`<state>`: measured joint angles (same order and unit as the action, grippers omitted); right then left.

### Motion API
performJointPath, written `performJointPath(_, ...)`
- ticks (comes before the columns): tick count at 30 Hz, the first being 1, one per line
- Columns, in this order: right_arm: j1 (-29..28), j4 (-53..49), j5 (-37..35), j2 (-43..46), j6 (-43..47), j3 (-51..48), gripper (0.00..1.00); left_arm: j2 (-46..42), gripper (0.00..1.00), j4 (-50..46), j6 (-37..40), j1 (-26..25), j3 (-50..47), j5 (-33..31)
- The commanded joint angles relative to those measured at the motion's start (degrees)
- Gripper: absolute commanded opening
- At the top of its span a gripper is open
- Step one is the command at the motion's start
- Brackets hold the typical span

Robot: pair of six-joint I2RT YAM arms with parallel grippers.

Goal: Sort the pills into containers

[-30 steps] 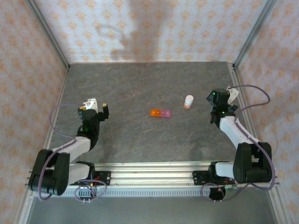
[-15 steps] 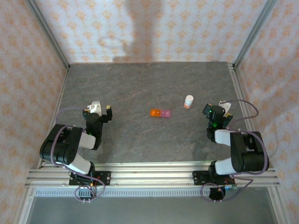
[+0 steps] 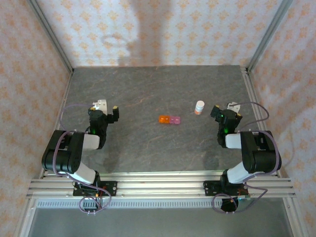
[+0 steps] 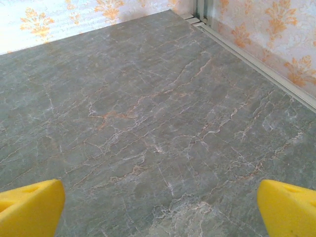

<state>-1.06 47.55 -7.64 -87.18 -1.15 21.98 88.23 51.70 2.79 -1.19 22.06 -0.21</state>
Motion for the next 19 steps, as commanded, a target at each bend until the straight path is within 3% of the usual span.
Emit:
performJointPath(1,-0.4,-0.8,-0.3,0.3,1.4,0.6,0.99,-0.7,1.0,-3.1,-1.7,0.5,1.0,0.2)
performJointPath(12,-1.1,-2.0,-0.2,-0.2,2.5,1.6,0.99,-0.6,1.0,-2.4,-1.8,0.2,0.7,-0.8)
performJointPath(19,-0.9,-2.5,3.5,-0.2,3.7,1.9,0.99,-0.6,1.0,-2.4,-1.8,0.2,0.6,-0.9)
